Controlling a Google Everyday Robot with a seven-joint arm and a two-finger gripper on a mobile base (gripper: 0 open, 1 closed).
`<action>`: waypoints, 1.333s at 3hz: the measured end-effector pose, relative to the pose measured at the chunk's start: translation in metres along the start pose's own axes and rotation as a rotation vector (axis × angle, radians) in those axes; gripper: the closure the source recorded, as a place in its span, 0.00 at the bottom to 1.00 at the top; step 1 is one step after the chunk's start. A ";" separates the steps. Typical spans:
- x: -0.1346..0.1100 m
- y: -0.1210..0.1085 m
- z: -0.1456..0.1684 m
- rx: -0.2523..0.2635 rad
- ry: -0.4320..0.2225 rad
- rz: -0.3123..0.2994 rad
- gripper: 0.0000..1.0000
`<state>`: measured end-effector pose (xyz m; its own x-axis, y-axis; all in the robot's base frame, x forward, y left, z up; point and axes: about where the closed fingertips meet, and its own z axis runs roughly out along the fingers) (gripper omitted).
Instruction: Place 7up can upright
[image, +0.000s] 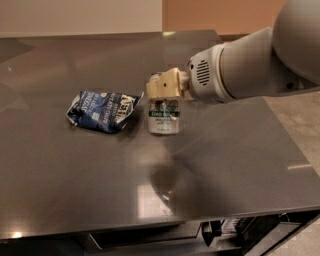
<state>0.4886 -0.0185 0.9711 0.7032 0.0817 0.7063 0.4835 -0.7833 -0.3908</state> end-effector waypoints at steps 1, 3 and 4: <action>-0.003 -0.001 0.000 0.046 0.019 -0.108 1.00; -0.016 0.005 0.005 0.123 0.098 -0.277 1.00; -0.022 0.010 0.009 0.115 0.154 -0.386 1.00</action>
Offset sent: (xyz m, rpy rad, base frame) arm -0.0039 -0.0066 -0.0177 -0.0459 -0.3235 0.3215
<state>0.4822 -0.0228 0.9463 0.3774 0.2561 0.8899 0.7571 -0.6387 -0.1373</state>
